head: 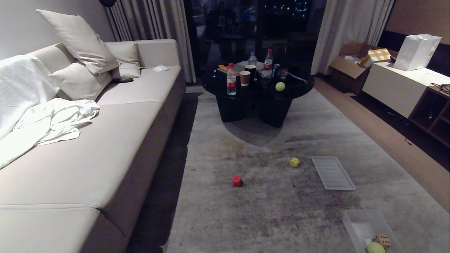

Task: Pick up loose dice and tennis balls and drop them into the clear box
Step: Find toys out of the box

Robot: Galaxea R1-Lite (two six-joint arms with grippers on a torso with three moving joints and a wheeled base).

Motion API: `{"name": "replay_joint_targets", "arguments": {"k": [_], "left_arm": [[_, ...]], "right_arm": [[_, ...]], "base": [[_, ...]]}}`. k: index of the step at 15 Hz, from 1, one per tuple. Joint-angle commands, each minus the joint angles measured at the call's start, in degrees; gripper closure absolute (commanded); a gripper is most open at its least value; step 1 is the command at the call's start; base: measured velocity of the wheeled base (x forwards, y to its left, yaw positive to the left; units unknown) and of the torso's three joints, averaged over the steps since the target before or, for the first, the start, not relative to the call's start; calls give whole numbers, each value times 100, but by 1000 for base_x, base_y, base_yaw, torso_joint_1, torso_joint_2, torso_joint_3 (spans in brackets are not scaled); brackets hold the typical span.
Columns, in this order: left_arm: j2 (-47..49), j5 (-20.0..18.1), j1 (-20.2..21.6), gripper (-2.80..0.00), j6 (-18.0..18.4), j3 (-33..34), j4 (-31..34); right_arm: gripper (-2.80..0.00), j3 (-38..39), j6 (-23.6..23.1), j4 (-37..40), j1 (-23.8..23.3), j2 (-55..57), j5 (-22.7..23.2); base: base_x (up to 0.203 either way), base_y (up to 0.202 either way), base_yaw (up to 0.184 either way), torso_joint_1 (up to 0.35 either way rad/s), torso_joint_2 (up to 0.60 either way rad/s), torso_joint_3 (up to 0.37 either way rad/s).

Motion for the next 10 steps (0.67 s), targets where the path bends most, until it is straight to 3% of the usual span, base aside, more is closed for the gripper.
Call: {"name": "replay_joint_targets", "arguments": {"k": [1, 5, 10], "left_arm": [[6, 4, 0, 0, -4, 9, -4], [6, 38, 0, 0, -56, 9, 5], [6, 39, 0, 0, -66, 9, 5]], "right_arm": [[0, 62, -28, -3, 0, 7, 10], [0, 62, -18, -3, 0, 7, 10], [0, 62, -9, -3, 0, 7, 1]], "base": [[0, 0, 0, 0, 0, 0], [18, 0, 0, 0, 1, 0], [178, 0, 1, 2, 2, 1]]}}
